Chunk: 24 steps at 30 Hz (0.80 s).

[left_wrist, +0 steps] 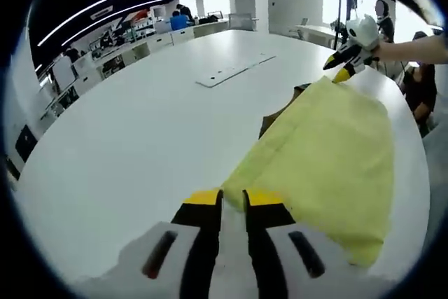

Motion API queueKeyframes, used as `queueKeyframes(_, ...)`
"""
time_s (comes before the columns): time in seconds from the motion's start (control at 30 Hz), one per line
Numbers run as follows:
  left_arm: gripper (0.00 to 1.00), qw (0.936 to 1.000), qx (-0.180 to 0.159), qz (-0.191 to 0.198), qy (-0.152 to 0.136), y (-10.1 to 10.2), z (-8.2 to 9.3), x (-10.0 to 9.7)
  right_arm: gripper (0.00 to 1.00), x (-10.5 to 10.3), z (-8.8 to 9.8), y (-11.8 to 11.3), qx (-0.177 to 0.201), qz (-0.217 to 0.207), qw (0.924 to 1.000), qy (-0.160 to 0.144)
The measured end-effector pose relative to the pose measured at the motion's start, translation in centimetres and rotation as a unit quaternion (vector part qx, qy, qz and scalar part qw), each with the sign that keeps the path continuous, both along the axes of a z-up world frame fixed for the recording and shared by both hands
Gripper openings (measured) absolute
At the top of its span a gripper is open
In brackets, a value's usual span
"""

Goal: Fold the garment on the visible template until the final outline fits inside the template.

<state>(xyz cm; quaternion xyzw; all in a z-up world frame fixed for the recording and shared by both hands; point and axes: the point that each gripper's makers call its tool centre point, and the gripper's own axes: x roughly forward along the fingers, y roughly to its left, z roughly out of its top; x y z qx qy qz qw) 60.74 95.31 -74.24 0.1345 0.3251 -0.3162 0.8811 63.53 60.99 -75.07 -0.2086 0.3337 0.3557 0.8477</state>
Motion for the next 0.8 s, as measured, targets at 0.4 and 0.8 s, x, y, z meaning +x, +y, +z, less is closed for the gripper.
queueKeyframes(0.4,0.65,0.9966,-0.071,-0.037,-0.02,-1.6,1.8,-1.7,0.79,-1.7,1.5,1.1,0.091,-0.007,0.9957,0.018)
queueKeyframes(0.8,0.99,0.9907,-0.134,-0.022,0.008,-1.6,2.5,-4.1,0.99,-4.3,1.7,1.9,0.101,0.005,0.9941,0.039)
